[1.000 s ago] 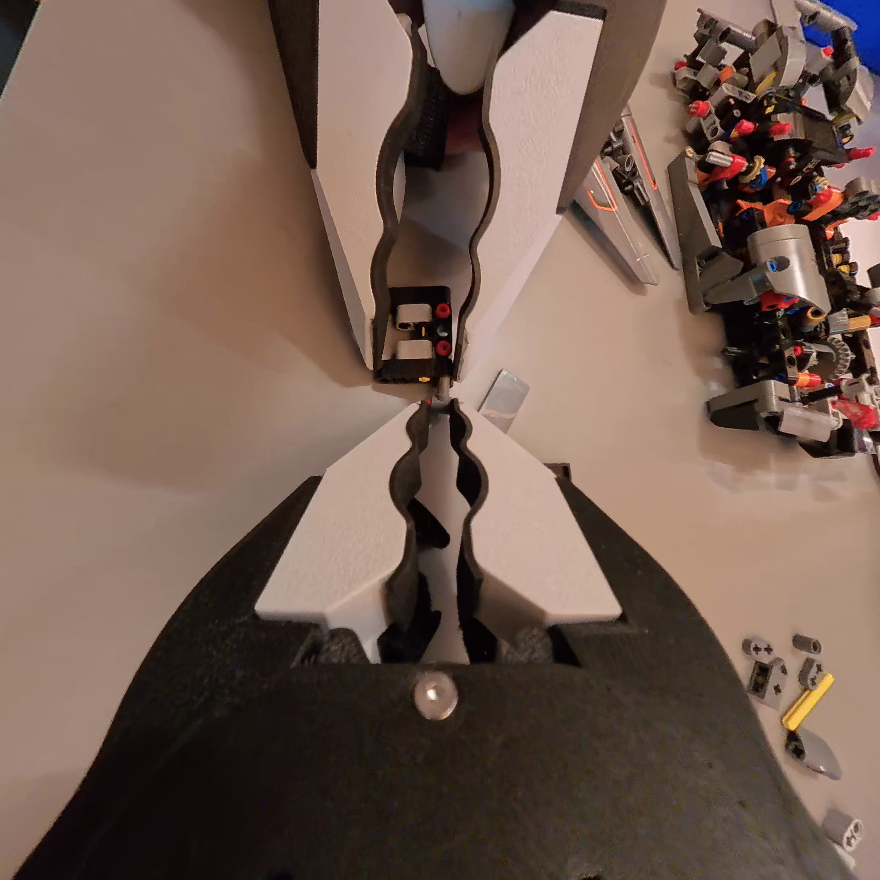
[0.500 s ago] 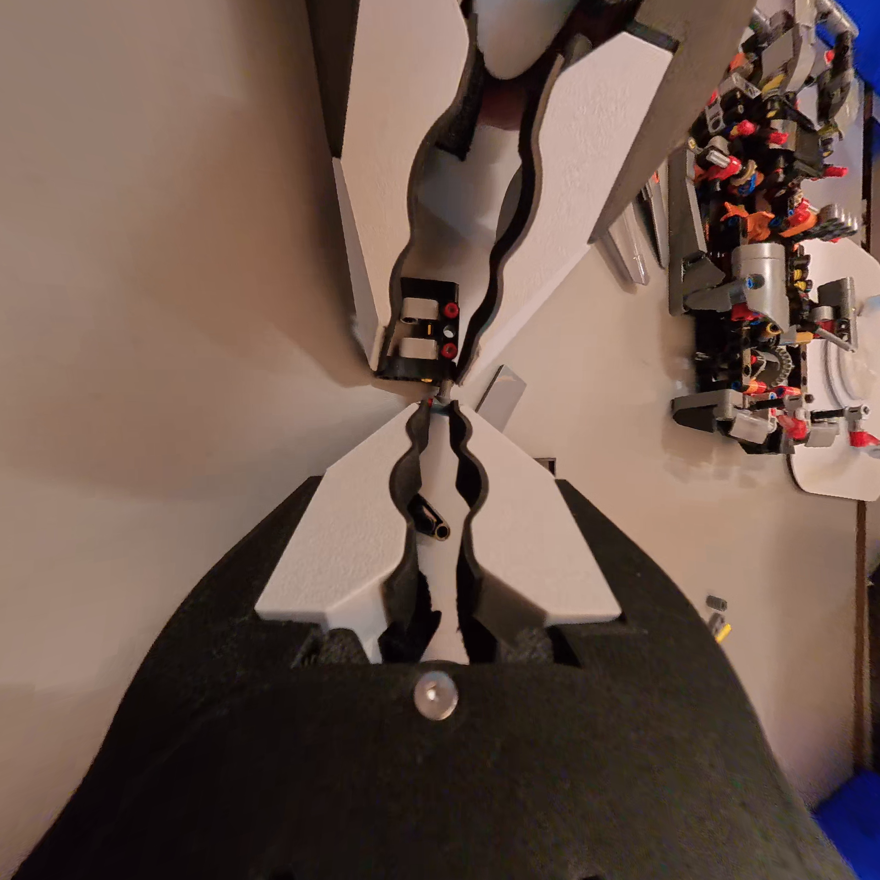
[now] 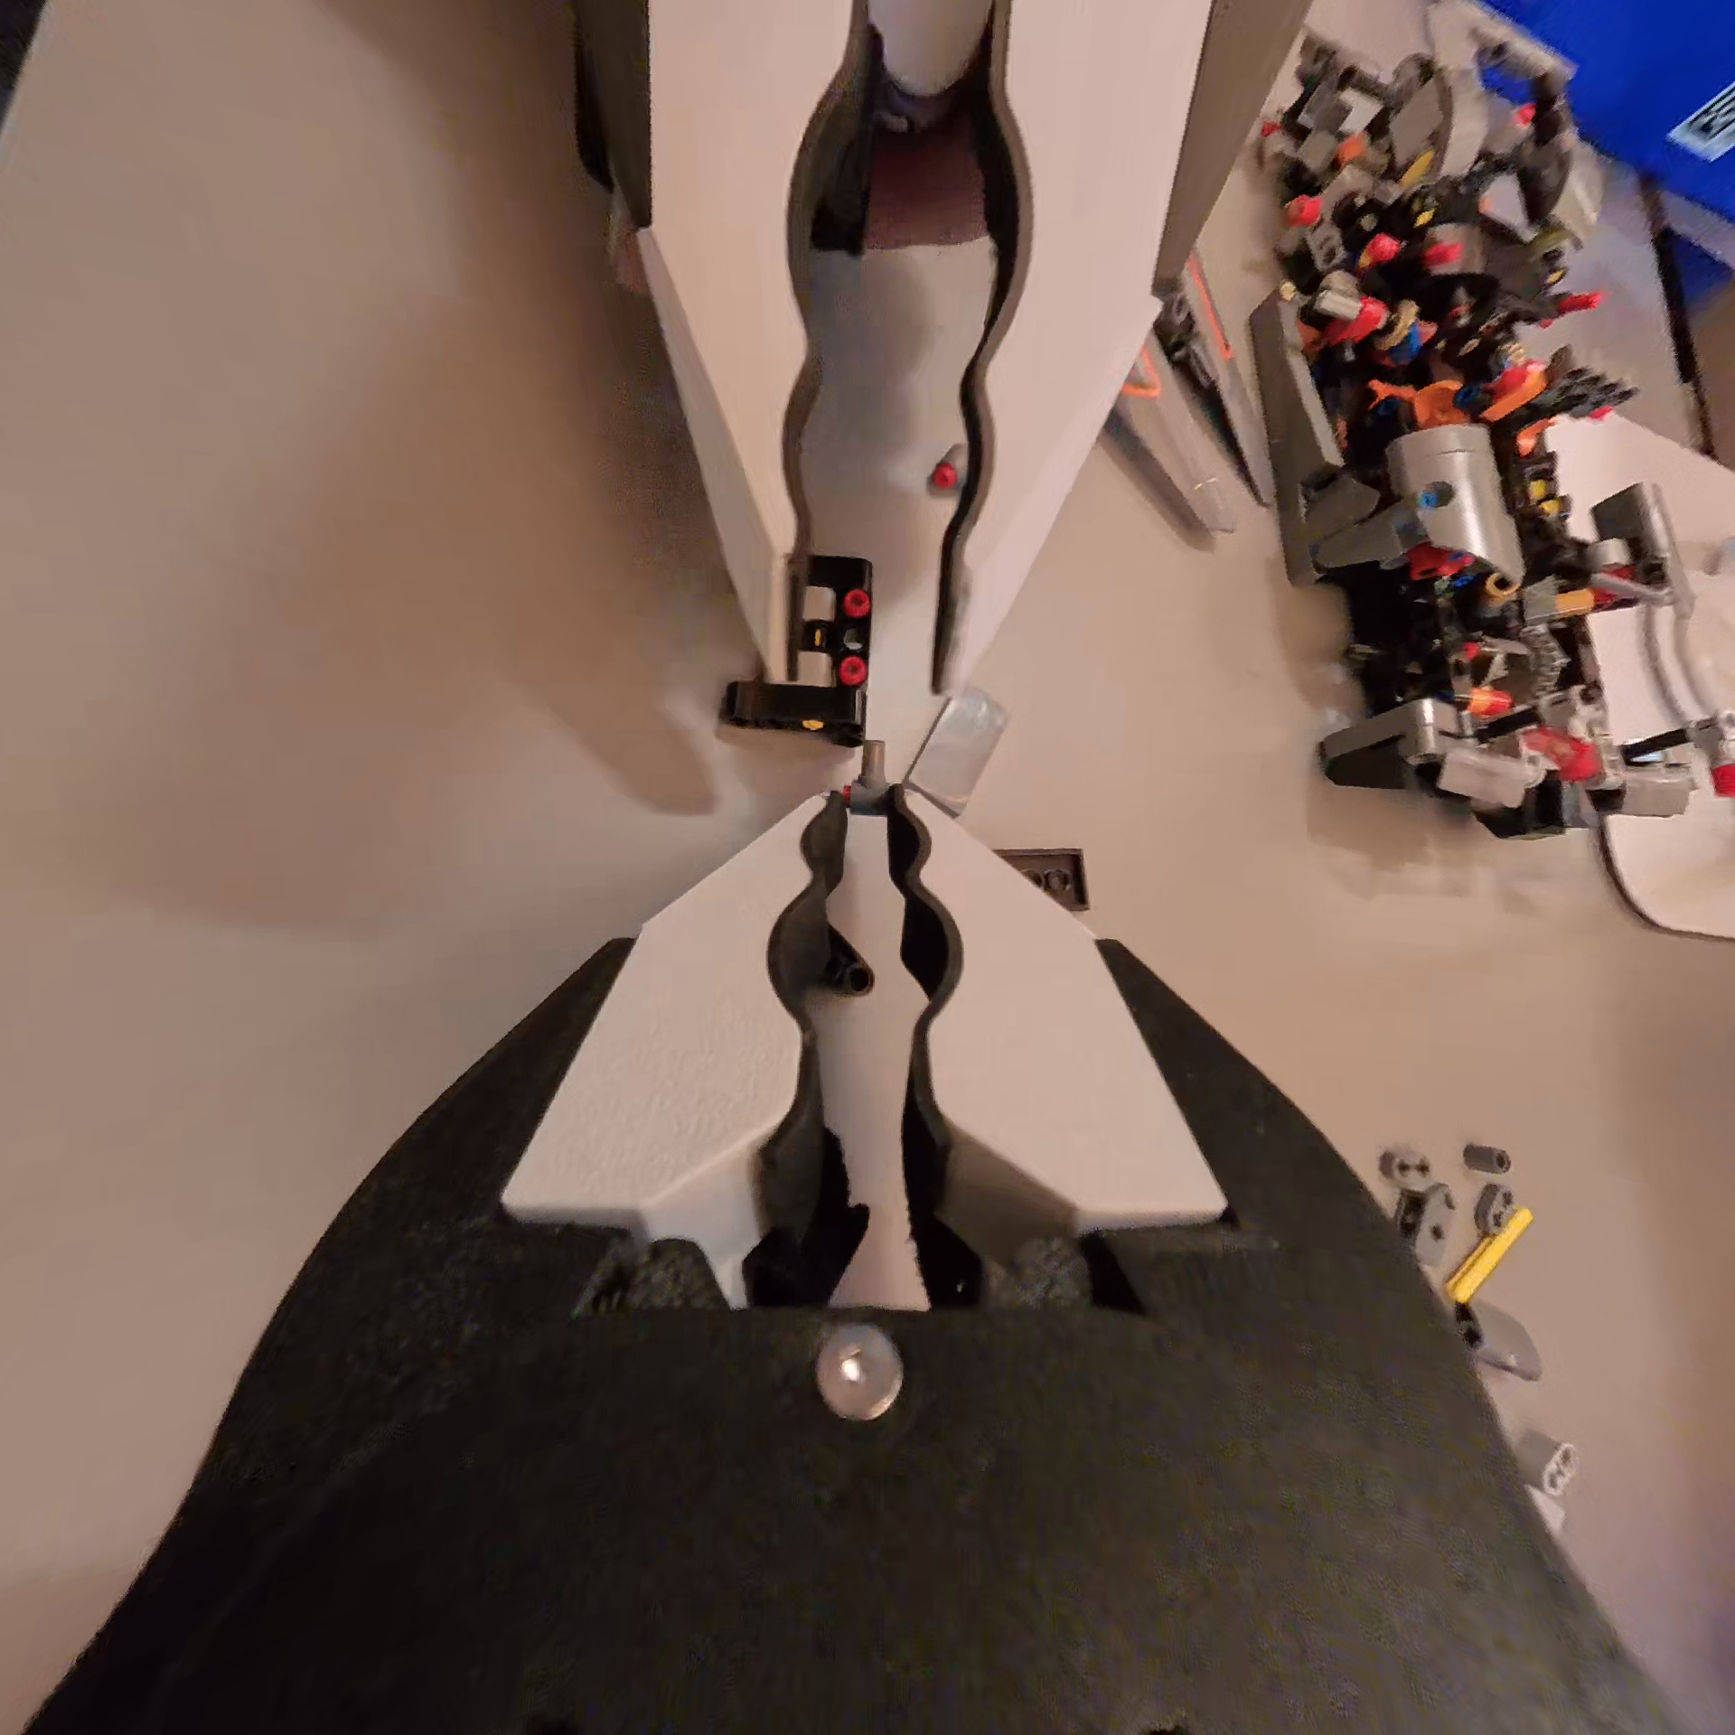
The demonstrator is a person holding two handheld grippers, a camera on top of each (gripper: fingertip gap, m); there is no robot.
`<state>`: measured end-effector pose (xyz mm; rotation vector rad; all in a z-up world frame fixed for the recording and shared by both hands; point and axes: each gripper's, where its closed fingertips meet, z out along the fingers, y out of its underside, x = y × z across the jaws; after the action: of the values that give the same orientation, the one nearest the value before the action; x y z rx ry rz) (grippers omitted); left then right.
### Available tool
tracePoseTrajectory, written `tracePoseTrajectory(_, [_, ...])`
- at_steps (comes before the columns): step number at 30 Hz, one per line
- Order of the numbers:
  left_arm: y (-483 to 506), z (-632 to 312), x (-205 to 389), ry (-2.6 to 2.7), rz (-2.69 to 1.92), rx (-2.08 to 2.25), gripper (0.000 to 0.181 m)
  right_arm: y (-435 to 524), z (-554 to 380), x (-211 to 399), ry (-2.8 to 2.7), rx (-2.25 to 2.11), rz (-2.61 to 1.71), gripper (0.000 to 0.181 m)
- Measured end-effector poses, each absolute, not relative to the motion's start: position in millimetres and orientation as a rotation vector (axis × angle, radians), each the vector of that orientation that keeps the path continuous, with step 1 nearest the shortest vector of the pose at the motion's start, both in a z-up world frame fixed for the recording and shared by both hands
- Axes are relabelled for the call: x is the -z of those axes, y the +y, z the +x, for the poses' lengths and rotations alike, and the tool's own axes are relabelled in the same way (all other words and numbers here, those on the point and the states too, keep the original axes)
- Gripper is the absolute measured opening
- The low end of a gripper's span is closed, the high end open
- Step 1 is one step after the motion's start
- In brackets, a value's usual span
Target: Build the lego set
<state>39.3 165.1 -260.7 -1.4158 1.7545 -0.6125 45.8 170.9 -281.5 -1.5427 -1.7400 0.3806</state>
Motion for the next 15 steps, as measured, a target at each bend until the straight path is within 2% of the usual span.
tracePoseTrajectory(4, [174.2, 40.1, 241.4, 1.620, -1.496, 0.649, 0.017, 175.3, 46.4, 261.0, -1.666, -0.318, -1.446, 0.007])
tracePoseTrajectory(15, [177.0, 46.0, 234.8, 1.419, -1.660, 0.816, 0.011, 177.6, 41.7, 238.4, -1.604, -0.112, -1.287, 0.007])
